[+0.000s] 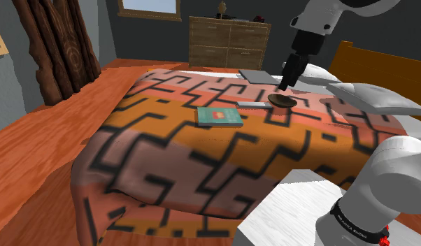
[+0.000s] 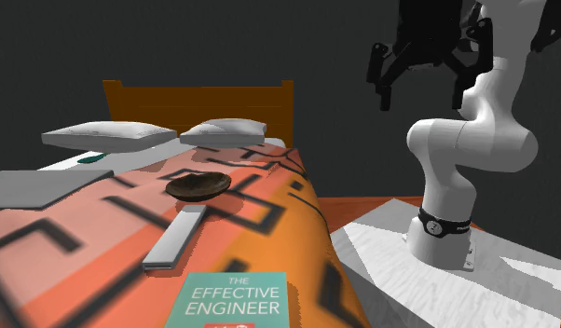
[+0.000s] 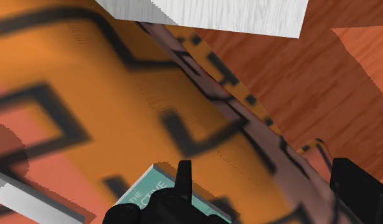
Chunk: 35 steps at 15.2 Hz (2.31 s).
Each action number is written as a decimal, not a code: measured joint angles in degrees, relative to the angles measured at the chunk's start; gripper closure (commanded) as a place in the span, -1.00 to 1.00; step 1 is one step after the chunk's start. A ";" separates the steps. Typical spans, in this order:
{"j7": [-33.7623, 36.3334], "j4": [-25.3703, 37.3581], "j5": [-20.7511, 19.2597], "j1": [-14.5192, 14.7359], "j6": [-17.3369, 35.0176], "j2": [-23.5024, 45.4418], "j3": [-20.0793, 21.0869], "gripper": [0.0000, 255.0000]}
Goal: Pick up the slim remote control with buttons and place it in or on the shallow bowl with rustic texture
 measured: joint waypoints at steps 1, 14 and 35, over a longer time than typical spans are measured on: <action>0.00 0.00 0.00 0.00 0.00 0.00 0.00 -1.00; -22.61 1.38 -7.16 -0.35 12.71 16.09 -13.12 -1.00; -63.44 33.30 5.53 -4.23 23.74 63.42 -23.87 -1.00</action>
